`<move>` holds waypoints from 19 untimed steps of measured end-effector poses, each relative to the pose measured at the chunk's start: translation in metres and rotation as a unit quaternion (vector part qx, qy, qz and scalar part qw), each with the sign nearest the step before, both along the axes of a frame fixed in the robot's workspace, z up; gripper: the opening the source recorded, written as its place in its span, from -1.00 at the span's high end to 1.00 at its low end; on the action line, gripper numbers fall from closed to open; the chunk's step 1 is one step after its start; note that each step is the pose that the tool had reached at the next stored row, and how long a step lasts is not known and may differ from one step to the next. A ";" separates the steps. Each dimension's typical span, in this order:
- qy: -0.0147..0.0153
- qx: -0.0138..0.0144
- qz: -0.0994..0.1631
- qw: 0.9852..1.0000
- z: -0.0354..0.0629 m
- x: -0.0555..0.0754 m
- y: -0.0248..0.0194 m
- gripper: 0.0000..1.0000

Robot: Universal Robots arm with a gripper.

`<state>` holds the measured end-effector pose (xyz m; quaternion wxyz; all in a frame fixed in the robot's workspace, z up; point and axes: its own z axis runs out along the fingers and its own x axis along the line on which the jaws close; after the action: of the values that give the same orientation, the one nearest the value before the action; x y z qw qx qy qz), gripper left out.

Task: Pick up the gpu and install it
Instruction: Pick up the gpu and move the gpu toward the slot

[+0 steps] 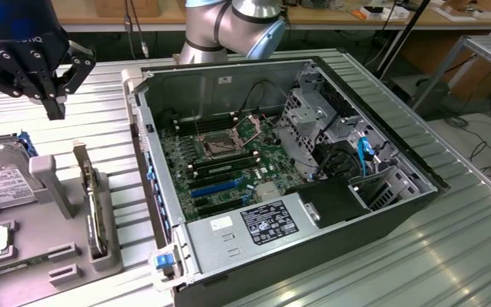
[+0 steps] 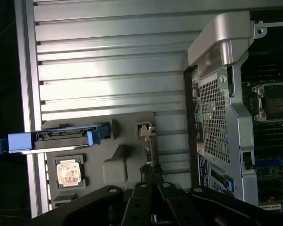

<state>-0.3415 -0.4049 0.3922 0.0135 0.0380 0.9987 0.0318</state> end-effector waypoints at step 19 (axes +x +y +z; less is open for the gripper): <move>0.000 -0.001 0.000 1.000 -0.0111 0.000 -0.0580 0.15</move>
<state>-0.3415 -0.4628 0.3810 0.0136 0.0380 0.9987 0.0306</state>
